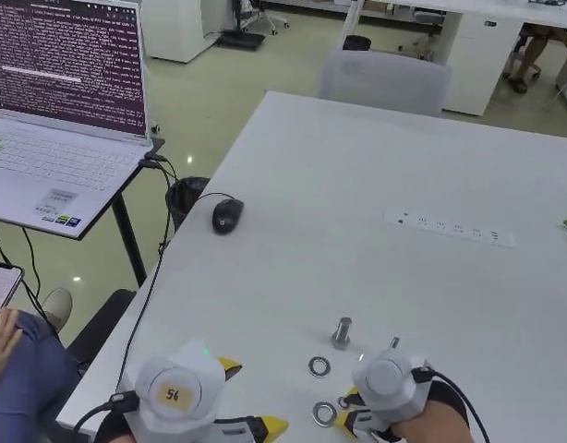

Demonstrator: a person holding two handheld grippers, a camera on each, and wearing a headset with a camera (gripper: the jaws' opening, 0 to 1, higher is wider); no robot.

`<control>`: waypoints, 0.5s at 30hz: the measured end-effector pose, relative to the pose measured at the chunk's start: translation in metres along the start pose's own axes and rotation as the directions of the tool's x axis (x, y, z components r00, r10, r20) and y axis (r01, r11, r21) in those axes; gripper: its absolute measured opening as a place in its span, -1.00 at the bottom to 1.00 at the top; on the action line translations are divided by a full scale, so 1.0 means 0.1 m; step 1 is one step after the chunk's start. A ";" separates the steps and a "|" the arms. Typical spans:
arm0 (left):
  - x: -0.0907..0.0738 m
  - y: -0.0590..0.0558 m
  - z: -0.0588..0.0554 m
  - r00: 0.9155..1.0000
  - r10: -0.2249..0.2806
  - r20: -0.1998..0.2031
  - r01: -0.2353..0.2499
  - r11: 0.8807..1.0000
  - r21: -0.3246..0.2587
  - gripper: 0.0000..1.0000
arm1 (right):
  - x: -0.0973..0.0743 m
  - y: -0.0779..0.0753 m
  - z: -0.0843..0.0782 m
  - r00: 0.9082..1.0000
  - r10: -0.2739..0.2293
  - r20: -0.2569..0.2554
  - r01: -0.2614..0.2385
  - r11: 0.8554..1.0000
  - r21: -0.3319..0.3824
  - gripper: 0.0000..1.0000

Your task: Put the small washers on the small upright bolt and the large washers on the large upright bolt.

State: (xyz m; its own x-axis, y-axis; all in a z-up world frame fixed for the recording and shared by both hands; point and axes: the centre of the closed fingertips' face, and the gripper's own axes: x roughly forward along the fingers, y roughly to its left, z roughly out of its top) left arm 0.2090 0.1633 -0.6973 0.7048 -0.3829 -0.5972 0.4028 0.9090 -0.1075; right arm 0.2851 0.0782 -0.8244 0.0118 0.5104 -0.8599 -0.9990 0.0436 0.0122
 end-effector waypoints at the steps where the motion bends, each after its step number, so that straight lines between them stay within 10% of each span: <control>1: 0.00 0.00 0.00 1.000 0.000 0.000 0.000 1.000 0.001 0.12 | 0.01 0.00 0.01 1.000 0.002 -0.005 -0.002 1.000 -0.009 -0.54; 15: -0.04 0.01 -0.01 1.000 0.009 -0.005 -0.009 1.000 0.004 0.11 | 0.02 -0.07 0.02 0.999 0.001 -0.045 -0.003 0.999 -0.052 -0.67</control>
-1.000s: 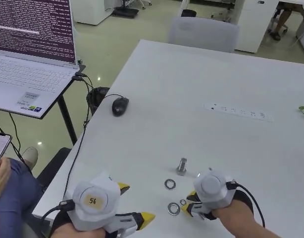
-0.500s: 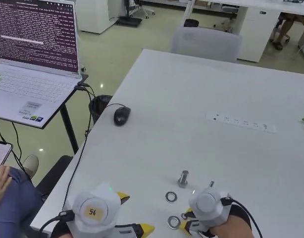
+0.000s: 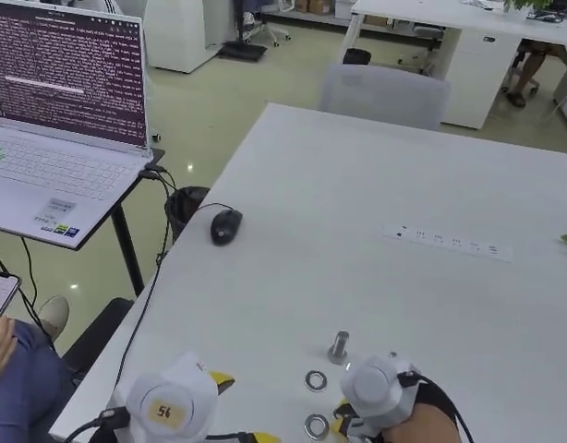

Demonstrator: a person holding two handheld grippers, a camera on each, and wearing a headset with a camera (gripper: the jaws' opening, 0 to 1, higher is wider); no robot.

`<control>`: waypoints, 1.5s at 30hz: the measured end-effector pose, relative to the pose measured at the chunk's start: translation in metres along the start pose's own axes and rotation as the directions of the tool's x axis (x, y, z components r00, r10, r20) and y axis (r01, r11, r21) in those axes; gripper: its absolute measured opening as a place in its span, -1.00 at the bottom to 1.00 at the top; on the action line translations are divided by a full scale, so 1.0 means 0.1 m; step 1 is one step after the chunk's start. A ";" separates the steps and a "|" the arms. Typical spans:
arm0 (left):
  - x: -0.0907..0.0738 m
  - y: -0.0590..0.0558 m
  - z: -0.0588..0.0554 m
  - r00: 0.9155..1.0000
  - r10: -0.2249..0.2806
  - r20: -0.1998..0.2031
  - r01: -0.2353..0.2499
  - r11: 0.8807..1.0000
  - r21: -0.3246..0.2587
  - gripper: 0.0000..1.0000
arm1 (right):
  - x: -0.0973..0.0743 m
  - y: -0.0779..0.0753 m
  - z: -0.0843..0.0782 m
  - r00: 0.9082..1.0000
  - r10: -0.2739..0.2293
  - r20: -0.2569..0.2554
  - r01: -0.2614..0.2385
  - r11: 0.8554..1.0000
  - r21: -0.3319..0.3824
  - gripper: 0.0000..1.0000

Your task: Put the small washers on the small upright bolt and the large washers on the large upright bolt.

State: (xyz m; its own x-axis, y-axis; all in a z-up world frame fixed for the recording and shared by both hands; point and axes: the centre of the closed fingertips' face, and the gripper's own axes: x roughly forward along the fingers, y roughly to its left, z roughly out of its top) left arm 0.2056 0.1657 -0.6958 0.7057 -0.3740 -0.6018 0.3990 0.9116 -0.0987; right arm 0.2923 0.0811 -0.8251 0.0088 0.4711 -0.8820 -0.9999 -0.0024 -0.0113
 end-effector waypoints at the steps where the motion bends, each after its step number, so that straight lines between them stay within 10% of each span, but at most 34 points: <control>1: 0.00 0.00 0.00 1.000 0.000 0.001 0.000 1.000 0.000 0.11 | 0.00 0.00 0.00 1.000 0.000 -0.001 0.000 1.000 0.000 -0.67; 19: -0.01 -0.11 -0.05 1.000 -0.013 -0.019 0.013 1.000 0.000 0.11 | -0.17 -0.10 -0.10 1.000 0.000 0.028 -0.001 0.998 0.058 -0.63; 45: -0.03 -0.07 -0.10 0.999 0.002 -0.035 -0.002 1.000 -0.021 0.11 | -0.04 0.01 -0.11 0.999 0.036 -0.037 -0.041 0.992 -0.120 -0.67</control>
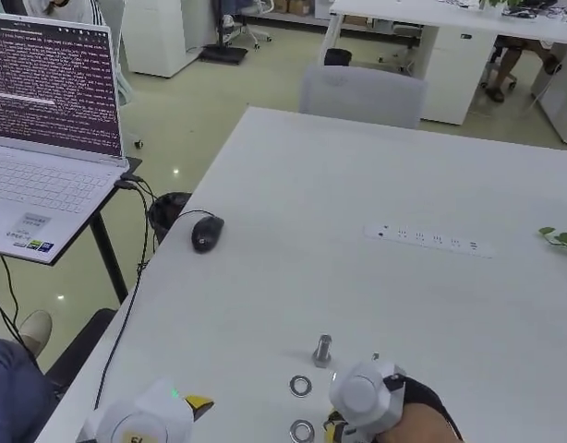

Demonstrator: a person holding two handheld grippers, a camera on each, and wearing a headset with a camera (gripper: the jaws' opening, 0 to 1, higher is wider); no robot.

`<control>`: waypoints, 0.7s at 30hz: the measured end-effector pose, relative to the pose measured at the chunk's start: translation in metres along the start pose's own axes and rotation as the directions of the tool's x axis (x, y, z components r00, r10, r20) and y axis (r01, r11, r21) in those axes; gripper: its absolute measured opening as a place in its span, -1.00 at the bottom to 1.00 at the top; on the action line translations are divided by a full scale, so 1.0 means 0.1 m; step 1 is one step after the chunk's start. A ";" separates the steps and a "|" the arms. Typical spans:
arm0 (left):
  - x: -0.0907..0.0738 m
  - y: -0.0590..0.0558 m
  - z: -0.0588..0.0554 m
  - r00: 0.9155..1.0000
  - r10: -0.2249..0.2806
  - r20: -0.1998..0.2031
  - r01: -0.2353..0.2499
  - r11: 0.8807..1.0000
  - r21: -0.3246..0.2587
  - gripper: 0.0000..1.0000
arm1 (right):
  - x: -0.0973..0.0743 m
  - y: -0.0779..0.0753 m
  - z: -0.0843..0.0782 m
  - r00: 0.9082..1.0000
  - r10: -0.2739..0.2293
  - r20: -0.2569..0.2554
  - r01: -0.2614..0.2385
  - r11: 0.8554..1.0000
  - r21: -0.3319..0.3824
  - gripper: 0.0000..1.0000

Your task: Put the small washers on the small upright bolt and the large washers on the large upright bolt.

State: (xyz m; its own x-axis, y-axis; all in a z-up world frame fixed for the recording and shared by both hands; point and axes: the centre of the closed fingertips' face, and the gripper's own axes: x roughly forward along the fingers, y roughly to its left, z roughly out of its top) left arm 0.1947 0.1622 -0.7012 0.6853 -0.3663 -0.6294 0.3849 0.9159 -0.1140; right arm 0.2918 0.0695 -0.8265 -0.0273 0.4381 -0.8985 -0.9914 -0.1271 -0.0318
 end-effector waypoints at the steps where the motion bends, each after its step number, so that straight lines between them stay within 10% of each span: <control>1: 0.01 0.00 -0.01 1.000 0.001 -0.001 -0.001 1.000 0.000 0.11 | 0.00 -0.01 0.00 1.000 0.002 -0.003 -0.002 1.000 0.011 -0.66; 21: 0.04 0.00 0.03 1.000 0.010 0.017 -0.010 1.000 -0.017 0.11 | -0.01 -0.04 -0.02 1.000 0.005 0.002 -0.005 0.995 0.104 -0.73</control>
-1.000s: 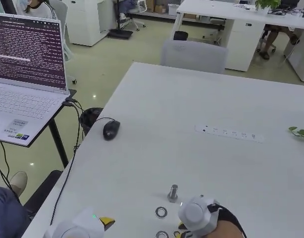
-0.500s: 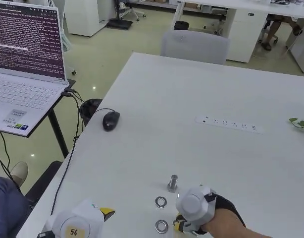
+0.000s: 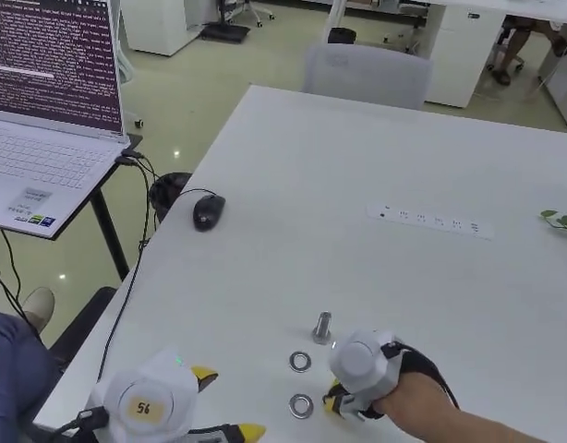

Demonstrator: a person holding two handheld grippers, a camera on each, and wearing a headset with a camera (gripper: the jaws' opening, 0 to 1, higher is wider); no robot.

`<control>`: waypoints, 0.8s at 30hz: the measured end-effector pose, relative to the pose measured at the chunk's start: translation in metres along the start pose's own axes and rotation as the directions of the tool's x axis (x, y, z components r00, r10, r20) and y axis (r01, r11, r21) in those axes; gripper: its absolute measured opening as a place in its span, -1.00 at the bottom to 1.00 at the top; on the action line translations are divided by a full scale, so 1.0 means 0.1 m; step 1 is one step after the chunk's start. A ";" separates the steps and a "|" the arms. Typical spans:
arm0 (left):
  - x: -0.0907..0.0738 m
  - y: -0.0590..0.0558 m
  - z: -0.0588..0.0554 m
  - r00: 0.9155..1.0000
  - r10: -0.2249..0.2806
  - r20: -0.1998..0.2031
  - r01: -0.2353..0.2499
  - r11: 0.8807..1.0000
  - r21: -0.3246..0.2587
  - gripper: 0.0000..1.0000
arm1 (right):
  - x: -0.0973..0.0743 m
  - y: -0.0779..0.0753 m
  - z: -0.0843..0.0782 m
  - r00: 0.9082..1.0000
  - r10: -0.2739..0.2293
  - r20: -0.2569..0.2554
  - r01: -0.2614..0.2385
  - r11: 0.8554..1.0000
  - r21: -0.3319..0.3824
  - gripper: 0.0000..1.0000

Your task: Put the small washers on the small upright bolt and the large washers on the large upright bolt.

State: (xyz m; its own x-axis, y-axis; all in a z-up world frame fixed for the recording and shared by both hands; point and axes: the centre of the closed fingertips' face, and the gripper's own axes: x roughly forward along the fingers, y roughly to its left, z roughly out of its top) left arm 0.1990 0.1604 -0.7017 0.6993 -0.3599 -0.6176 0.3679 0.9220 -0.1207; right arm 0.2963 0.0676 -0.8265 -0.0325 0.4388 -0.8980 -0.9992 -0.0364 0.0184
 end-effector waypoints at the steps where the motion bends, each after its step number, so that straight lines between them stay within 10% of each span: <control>1: 0.00 0.00 0.00 1.000 0.001 0.000 -0.001 1.000 0.001 0.11 | -0.01 0.01 0.00 1.000 -0.006 0.000 0.006 1.000 0.001 -0.73; 24: 0.00 0.01 0.02 1.000 0.007 0.010 -0.007 1.000 -0.005 0.11 | -0.23 -0.15 -0.09 0.993 -0.082 0.088 0.064 0.980 0.187 -0.74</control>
State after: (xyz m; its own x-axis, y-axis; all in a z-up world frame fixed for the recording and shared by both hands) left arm 0.2007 0.1610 -0.7000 0.7081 -0.3545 -0.6107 0.3597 0.9253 -0.1200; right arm 0.3127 0.0504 -0.8099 0.0475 0.5179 -0.8541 -0.9861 0.1605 0.0424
